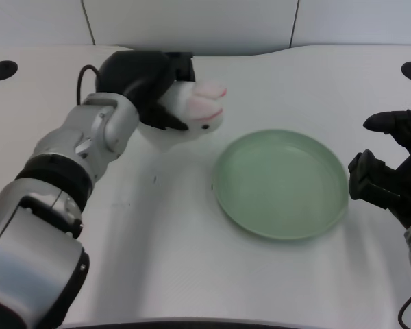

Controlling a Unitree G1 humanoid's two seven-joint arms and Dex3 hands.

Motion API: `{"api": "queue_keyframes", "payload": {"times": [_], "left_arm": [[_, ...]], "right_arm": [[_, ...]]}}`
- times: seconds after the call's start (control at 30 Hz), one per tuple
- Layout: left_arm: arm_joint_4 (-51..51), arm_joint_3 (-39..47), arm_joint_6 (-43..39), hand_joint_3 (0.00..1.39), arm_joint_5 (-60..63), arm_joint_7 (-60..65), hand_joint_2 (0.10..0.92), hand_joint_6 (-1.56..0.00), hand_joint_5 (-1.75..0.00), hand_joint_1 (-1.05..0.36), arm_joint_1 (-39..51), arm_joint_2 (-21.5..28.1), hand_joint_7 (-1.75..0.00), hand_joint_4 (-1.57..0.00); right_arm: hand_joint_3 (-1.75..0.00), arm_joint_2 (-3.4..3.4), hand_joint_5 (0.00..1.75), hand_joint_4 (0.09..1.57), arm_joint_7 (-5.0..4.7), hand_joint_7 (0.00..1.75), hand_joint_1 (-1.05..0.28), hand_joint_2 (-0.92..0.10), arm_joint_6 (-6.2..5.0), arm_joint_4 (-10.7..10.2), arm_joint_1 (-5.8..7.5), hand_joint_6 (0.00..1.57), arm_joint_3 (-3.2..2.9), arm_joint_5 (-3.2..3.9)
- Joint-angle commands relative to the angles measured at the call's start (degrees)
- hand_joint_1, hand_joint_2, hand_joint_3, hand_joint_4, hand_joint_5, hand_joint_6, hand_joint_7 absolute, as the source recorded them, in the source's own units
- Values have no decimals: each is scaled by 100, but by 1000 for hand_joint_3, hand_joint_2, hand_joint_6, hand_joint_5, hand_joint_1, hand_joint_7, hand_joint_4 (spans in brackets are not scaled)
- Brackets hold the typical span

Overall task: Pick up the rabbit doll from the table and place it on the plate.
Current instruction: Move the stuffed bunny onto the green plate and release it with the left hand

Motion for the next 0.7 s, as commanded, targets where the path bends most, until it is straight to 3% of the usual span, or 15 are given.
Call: {"api": "queue_keyframes", "payload": {"times": [0.03, 0.1, 0.17, 0.27, 0.43, 0.53, 0.7], "left_arm": [[56, -64, 66, 809, 62, -64, 546, -599, -1710, -276, -190, -44, -1742, -681], [100, -124, 124, 829, 91, -37, 535, -597, -1714, -275, -223, -244, -1745, -678], [161, -210, 228, 972, 134, -27, 429, -687, -1739, -244, -274, -549, -1746, -790], [230, -262, 275, 1103, 140, -55, 342, -808, -1746, -255, -314, -796, -1746, -953], [286, -269, 288, 1158, 73, -176, 313, -823, -1746, -301, -307, -1068, -1746, -954], [295, -233, 265, 1291, 4, -336, 250, -848, -1746, -303, -280, -1172, -1746, -1002], [317, -236, 206, 1362, -28, -455, 205, -906, -1746, -302, -180, -1330, -1746, -1086]], "right_arm": [[-1645, 1, 1746, 1238, -58, 1746, 30, -278, -2, -77, 18, 898, -42, 49], [-1646, 9, 1746, 1239, -26, 1746, 32, -277, -11, -87, 37, 903, -26, 42], [-1655, 14, 1746, 1242, 16, 1746, 6, -274, 15, -147, 70, 902, 10, 44], [-1672, 23, 1746, 1244, 4, 1746, 22, -279, 30, -258, 119, 908, 61, 10], [-1679, 35, 1746, 1243, -42, 1746, 33, -278, 147, -403, 157, 911, 82, 20], [-1683, 40, 1746, 1245, -22, 1746, 33, -275, 120, -395, 163, 915, 76, 11], [-1697, 74, 1746, 1260, -66, 1746, 25, -260, 162, -523, 237, 942, 83, 11]]}}
